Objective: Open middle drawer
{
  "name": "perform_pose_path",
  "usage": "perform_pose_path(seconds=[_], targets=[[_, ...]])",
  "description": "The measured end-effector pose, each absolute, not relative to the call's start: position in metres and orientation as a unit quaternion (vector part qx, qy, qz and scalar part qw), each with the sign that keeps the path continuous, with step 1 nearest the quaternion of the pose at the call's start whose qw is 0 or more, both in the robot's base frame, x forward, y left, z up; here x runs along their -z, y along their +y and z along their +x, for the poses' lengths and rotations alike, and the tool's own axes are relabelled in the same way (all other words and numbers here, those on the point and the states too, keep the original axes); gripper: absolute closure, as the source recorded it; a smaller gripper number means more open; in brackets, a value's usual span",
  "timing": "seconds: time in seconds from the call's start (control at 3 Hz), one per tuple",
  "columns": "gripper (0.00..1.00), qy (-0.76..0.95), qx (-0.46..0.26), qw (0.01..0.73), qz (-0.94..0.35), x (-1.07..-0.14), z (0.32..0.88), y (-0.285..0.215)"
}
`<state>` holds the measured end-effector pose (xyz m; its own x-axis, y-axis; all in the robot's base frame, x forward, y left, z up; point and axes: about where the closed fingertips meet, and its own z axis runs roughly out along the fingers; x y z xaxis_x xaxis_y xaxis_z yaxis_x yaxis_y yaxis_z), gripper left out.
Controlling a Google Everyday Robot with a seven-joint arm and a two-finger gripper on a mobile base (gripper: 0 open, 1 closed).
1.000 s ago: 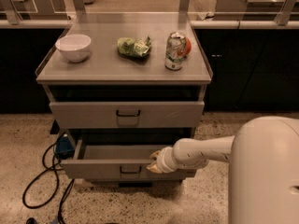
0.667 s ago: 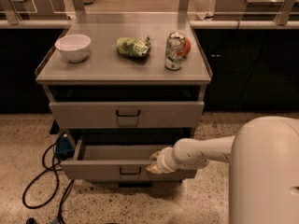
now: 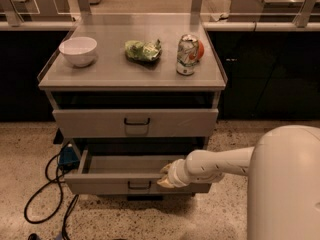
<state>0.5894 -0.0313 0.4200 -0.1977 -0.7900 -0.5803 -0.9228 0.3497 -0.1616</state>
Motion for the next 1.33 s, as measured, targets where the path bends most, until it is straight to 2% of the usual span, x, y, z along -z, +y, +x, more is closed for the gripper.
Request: perform_pose_path(seconds=[1.33], targets=[[1.00, 0.764, -0.105, 0.300, -0.562, -0.426, 0.554, -0.043]])
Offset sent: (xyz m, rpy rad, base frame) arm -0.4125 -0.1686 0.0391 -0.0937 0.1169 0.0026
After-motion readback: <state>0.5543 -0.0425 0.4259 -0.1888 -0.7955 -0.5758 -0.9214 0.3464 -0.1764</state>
